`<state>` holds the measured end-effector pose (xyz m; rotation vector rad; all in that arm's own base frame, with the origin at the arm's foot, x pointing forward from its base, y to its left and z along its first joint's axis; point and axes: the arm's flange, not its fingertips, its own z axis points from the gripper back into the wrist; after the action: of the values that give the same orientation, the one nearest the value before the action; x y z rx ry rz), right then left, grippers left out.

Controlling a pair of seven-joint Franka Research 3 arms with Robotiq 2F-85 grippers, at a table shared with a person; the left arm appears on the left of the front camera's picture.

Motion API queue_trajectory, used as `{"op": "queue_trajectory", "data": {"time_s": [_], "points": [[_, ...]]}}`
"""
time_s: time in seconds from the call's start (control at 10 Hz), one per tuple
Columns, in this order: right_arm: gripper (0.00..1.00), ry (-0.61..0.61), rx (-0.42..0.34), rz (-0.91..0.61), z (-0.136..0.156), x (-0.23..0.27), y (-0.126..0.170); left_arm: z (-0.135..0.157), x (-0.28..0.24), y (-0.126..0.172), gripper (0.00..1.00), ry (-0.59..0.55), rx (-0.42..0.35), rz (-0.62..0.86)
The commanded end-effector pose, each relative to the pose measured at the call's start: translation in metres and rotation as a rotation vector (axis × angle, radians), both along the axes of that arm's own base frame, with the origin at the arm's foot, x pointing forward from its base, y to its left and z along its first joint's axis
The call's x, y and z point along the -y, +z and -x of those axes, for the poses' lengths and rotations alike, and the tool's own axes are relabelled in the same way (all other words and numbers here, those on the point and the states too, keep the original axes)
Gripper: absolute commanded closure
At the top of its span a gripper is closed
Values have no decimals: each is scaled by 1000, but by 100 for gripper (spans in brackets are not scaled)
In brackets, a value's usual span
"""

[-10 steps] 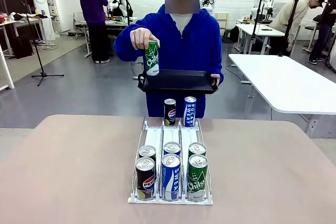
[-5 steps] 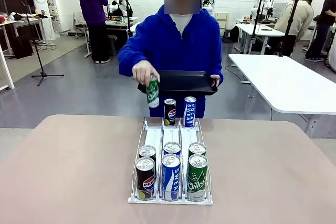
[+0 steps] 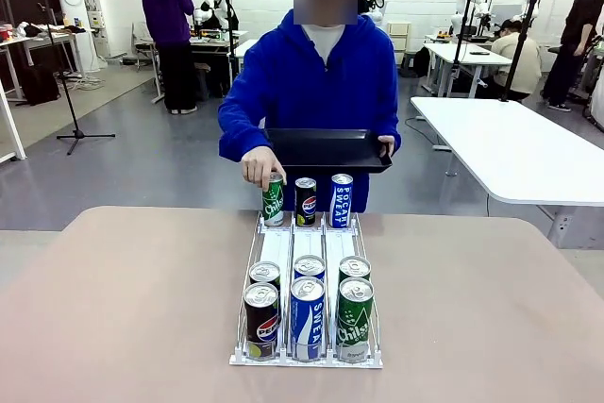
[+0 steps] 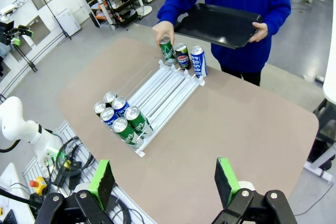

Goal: Retrieve and hand over the desired beverage to the person.
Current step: Pick up a can of the same type that the person held from the Automatic Can Dispenser.

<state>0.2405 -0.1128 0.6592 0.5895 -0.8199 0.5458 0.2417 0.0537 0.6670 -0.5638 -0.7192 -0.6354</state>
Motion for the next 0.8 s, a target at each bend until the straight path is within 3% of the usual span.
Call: {"op": "queue_trajectory", "data": {"time_s": [0.0,0.7], "points": [[0,24,9,-21,-1,-1,0,-1,0,0,0,-18,7,6],[0,24,9,-21,-1,-1,0,-1,0,0,0,-18,7,6]]}}
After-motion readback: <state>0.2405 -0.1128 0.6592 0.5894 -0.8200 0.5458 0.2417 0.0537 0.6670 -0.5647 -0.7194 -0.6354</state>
